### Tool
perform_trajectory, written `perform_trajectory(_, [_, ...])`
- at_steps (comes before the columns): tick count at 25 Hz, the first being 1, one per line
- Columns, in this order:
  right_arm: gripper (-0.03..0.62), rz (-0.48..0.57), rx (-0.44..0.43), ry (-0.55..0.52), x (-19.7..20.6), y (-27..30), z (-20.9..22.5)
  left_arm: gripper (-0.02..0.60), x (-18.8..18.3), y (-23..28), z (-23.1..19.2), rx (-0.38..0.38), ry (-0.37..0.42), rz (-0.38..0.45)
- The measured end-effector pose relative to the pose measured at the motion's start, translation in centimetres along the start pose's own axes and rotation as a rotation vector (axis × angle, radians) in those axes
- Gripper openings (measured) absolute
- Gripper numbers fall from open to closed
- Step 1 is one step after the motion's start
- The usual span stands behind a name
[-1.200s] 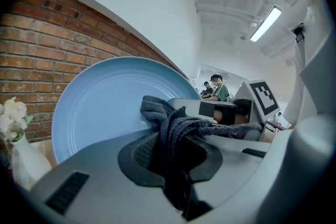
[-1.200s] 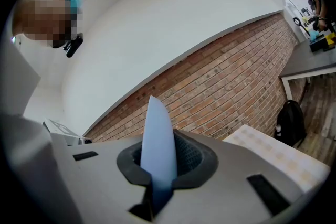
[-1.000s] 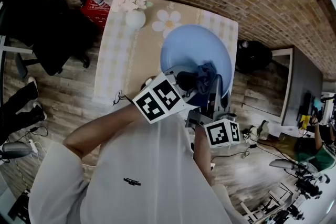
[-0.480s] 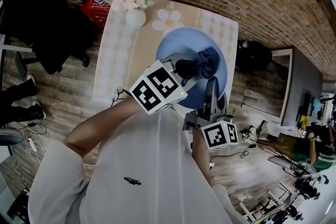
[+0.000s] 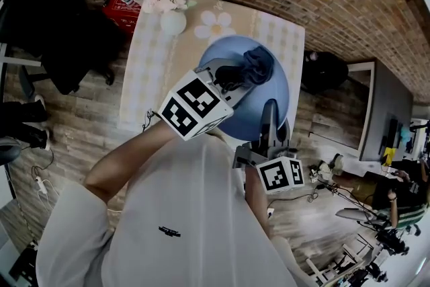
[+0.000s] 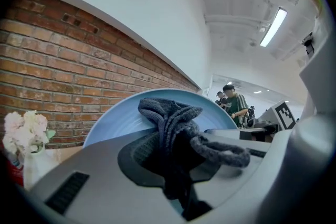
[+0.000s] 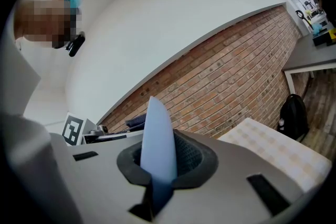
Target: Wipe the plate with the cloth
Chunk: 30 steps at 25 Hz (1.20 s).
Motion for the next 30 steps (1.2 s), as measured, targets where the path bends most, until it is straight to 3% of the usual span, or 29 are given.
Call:
perform_trajectory(16, [0.06,0.027,0.002,0.039,-0.6,-0.4,0.4,0.061,2.5,-1.6,-4.2,-0.168,0.039,-0.05])
perform_trajectory(22, [0.058,0.048,0.009,0.037,-1.2,-0.2,0.6,0.061,4.5,-1.9,-4.1,-0.172,-0.003,-0.08])
perform_trajectory(30, [0.058,0.068,0.023,0.026,-1.6,-0.4,0.8,0.061,4.3,-1.0,-1.4,-0.122,-0.023,-0.061])
Point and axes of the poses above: the fingertips, and each gripper's own axes: y forward along the fingers, z to its right, x out of its underside, the point moved 1 cm from there along -y, backward along the fingers, and after that the axes turned 4 degrees about -z, right-handed, at the moved point
